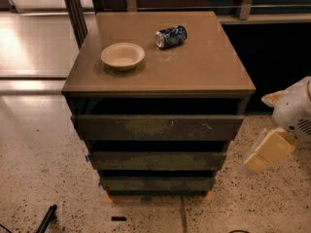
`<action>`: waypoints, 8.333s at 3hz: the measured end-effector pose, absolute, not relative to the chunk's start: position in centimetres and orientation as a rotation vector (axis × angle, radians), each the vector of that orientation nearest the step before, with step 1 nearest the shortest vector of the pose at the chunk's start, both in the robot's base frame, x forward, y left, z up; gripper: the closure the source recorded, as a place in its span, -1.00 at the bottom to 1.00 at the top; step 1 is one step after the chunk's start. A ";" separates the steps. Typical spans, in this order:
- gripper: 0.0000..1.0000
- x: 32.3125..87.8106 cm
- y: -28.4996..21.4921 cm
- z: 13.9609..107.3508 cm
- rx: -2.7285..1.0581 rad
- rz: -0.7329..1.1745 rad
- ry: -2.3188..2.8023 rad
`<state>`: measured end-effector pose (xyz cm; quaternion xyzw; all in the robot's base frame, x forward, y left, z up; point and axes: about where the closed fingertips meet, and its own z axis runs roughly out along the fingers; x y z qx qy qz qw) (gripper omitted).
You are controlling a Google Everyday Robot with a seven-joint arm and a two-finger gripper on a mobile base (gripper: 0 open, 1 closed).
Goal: Open middle drawer
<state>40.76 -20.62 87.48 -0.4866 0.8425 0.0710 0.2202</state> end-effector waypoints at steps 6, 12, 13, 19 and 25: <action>-1.00 34.2 -17.3 68.9 -1.008 0.409 2.337; 1.00 41.8 -13.2 65.3 -0.799 0.469 2.047; 1.00 45.8 -11.9 64.2 -0.753 0.445 1.921; 1.00 56.1 -13.3 48.5 -0.571 0.337 1.980; 1.00 68.0 -18.9 47.0 -0.444 0.039 1.925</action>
Offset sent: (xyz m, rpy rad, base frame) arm 0.0261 0.0114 -0.0510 -0.1112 0.2677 0.2817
